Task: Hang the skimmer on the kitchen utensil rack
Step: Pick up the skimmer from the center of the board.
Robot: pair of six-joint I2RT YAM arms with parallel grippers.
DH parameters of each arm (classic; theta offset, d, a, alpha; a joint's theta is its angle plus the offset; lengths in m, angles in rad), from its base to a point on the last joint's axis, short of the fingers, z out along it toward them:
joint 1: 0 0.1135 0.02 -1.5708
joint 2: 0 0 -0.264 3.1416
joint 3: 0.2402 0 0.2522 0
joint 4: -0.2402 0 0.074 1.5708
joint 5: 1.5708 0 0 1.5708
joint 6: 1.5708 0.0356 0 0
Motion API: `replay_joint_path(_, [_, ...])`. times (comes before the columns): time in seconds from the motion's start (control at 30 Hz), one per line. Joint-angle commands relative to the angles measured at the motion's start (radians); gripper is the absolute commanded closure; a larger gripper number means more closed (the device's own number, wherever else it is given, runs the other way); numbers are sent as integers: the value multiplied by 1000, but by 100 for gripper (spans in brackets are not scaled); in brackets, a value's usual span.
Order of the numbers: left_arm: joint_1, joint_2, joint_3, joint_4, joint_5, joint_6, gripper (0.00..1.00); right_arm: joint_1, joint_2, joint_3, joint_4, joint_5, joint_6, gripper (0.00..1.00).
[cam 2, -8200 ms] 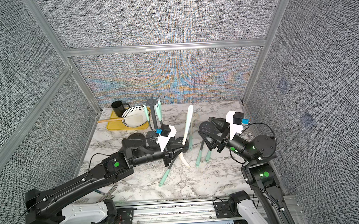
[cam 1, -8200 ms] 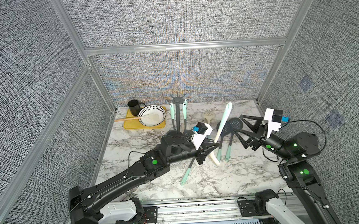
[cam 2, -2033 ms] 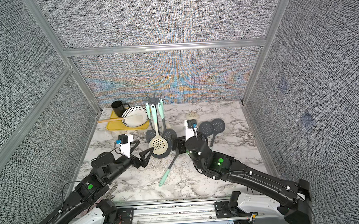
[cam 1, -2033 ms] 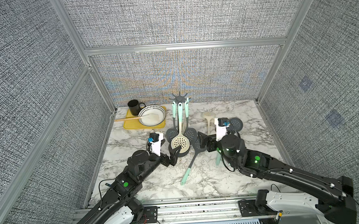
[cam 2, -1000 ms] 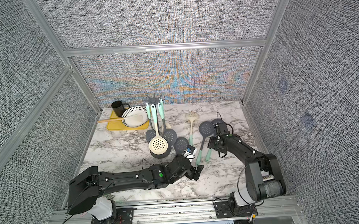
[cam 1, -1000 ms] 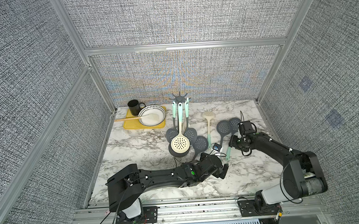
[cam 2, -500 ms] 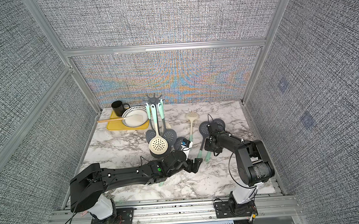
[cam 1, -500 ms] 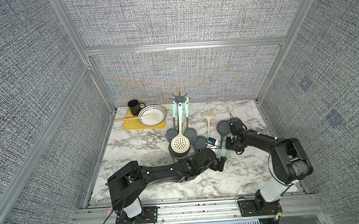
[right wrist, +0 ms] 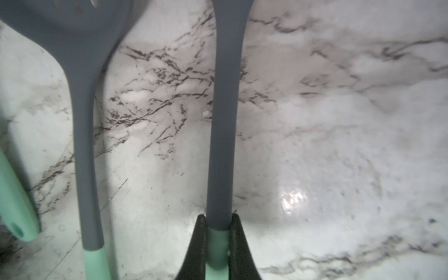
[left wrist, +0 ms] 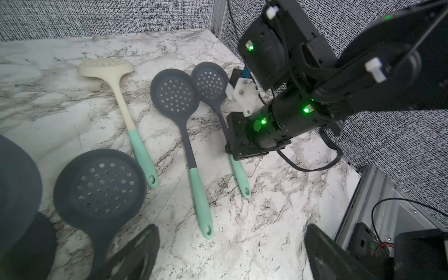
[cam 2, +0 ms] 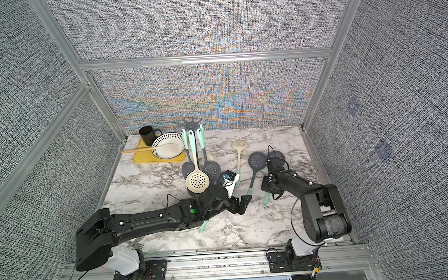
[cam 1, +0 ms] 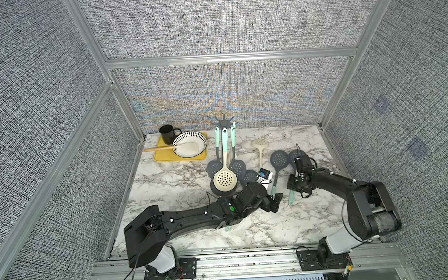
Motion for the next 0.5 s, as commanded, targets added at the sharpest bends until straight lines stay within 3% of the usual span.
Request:
replay_joint_path(0.0, [0,-82,19,-69,-44,50,4,-19,-113,-28,25,-1,10,100])
replay_joint_path(0.1, [3,-179,28,-112,-79,93,4,-24,-260,-48,53,4,-8,100])
replay_joint_path(0.23, [45,-321,42,-199,-59,106,4,-24,-433,-59,138,-88,-63,100])
replay_joint_path(0.37, [91,-405,128,-406,-60,109,4,-20,-543,-13,243,-272,-169,100])
replay_joint_path(0.47, [100,-435,223,-563,-98,146,4,-4,-571,68,281,-321,-236,100])
